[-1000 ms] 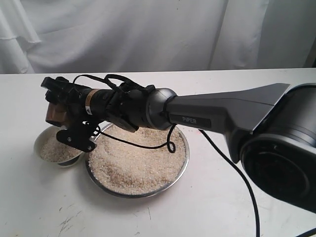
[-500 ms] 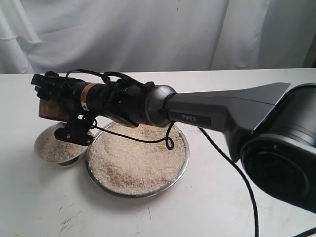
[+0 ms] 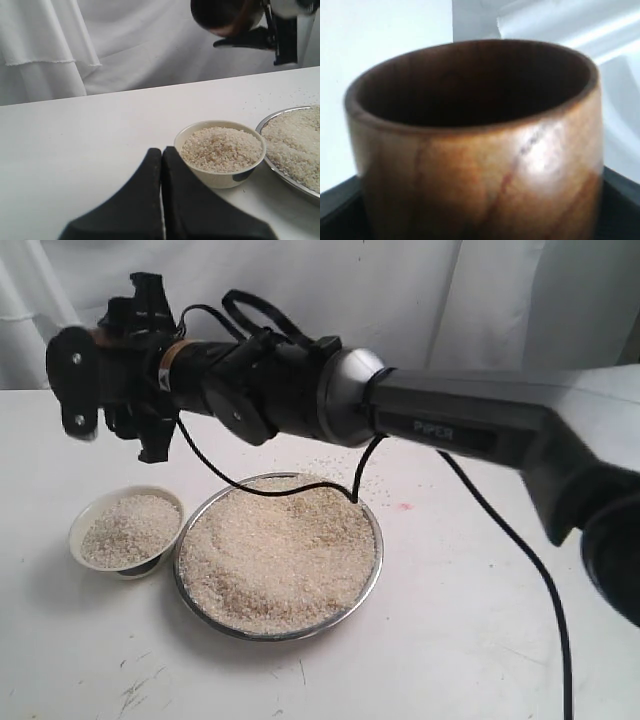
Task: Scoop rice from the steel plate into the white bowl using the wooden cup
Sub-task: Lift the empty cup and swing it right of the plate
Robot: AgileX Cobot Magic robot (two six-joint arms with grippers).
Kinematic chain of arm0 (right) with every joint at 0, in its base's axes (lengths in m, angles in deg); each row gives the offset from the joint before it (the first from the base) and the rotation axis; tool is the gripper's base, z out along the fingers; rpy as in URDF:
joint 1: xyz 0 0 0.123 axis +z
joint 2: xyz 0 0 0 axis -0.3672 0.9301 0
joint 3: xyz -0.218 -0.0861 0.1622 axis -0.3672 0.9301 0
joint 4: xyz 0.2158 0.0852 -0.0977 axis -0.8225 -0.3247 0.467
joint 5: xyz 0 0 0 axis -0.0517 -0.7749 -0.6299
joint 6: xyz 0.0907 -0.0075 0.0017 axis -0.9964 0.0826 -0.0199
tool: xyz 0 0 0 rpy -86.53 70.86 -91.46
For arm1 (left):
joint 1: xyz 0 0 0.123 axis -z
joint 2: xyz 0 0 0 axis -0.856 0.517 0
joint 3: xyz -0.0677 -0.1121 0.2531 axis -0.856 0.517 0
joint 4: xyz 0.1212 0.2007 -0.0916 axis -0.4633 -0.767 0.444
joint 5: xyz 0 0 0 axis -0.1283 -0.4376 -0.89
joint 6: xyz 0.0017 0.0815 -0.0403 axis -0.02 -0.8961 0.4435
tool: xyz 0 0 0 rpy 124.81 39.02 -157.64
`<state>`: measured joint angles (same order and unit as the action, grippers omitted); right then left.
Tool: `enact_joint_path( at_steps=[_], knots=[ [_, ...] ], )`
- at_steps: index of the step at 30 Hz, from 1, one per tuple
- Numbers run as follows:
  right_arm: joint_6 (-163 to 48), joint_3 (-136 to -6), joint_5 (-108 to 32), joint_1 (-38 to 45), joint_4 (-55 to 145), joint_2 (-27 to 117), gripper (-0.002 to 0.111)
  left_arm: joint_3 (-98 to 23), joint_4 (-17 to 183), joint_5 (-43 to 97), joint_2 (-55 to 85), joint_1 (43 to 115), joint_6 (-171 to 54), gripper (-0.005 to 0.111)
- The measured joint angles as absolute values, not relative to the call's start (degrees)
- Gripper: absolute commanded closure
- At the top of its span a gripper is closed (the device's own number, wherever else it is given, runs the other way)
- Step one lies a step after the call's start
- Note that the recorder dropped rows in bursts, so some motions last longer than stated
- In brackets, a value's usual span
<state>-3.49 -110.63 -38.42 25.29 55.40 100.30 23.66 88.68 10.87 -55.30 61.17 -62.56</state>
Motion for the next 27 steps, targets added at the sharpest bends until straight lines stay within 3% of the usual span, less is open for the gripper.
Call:
enact_joint_path(
  at_steps=[11, 18, 27],
  knots=[
    [-26.39, -110.63, -48.93, 24.29, 40.50, 92.44, 0.108, 23.66, 88.68, 10.87, -55.30, 61.17, -62.56, 0.107],
    [-31.72, -110.34, -52.39, 17.76, 28.29, 91.45, 0.108, 23.66, 88.68, 10.87, -55.30, 61.17, -62.56, 0.107],
    [-31.73, -91.59, -36.14, 16.70, 24.92, 80.46, 0.108, 23.66, 88.68, 10.87, -55.30, 61.17, -62.56, 0.107]
  ],
)
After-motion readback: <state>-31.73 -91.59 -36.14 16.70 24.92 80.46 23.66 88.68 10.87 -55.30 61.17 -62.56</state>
